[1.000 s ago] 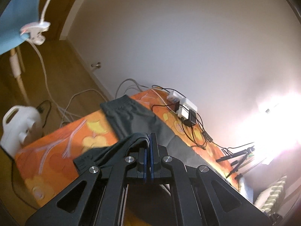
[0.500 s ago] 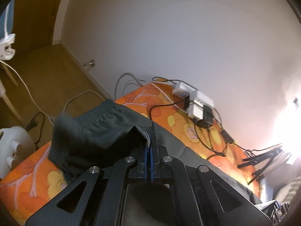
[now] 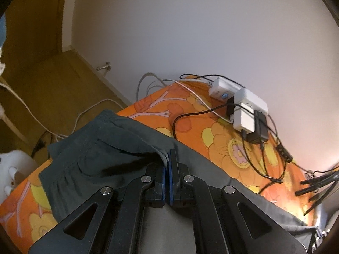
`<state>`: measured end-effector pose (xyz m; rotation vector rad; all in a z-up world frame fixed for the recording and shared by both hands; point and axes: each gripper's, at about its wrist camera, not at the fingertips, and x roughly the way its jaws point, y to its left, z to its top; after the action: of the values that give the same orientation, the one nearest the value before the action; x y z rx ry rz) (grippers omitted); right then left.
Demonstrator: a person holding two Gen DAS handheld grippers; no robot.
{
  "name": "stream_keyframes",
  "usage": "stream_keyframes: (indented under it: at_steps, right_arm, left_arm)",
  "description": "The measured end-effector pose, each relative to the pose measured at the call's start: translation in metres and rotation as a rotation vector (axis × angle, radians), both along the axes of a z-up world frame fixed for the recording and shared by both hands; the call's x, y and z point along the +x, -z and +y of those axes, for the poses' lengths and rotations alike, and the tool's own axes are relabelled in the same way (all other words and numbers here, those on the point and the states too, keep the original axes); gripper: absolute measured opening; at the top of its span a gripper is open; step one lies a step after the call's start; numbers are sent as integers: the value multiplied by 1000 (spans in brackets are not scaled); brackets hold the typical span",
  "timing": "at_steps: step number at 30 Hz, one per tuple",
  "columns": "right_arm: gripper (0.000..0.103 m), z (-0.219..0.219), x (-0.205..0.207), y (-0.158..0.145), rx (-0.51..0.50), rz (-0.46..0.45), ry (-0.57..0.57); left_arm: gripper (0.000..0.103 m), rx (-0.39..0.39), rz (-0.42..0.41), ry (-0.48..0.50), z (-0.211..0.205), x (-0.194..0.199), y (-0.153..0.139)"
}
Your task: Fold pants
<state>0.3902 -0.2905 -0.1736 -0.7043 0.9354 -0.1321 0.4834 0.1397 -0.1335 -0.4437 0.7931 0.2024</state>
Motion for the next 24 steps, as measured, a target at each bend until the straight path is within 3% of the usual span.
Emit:
stream_keyframes:
  at_steps: [10,13,16,20,24]
  right_arm:
    - [4,-10,10,25,2,62,26]
    - [4,-10,11,27,0,69,24]
    - [4,-9,12,28,-3,76,21]
    - [4,-9,14,31,0,81,18]
    - [4,-8,14,31,9,83,17]
  left_arm:
    - [2,70,55,51,-21,25,9]
    - [11,75,71,72,-22,27,9]
    - [27,77,71,100,-19,18,-1]
    - [28,97,28,149,-2,-2,-27]
    - [40,97,-35,70,49,-42,-50]
